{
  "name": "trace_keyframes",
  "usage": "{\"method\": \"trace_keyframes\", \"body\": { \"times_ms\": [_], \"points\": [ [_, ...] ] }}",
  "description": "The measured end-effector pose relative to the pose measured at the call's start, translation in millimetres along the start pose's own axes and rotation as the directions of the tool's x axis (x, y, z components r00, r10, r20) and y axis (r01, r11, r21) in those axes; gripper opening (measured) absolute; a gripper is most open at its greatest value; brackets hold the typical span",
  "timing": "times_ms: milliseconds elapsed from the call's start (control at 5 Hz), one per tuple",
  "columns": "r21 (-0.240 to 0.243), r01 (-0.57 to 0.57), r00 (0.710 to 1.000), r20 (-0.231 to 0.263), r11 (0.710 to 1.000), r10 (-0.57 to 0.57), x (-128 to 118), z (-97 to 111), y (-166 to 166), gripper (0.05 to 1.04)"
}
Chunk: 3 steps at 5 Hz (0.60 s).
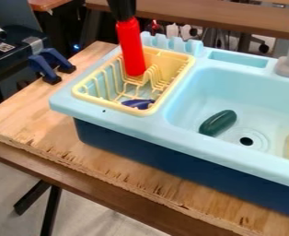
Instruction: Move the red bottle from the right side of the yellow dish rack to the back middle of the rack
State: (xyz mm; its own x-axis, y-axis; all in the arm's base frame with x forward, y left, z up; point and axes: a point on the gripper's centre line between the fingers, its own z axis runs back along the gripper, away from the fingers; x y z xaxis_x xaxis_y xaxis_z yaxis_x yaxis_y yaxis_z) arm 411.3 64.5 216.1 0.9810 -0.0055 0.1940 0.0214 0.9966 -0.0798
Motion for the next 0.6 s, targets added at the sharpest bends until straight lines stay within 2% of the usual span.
{"method": "trace_keyframes", "body": {
  "times_ms": [400,600],
  "points": [
    [0.042,0.002,0.999,-0.044,0.999,-0.001,4.4,-11.0,-5.4,0.171],
    [0.029,-0.01,0.999,-0.037,1.0,0.011,6.3,-11.9,-9.2,0.399]
  ]
}}
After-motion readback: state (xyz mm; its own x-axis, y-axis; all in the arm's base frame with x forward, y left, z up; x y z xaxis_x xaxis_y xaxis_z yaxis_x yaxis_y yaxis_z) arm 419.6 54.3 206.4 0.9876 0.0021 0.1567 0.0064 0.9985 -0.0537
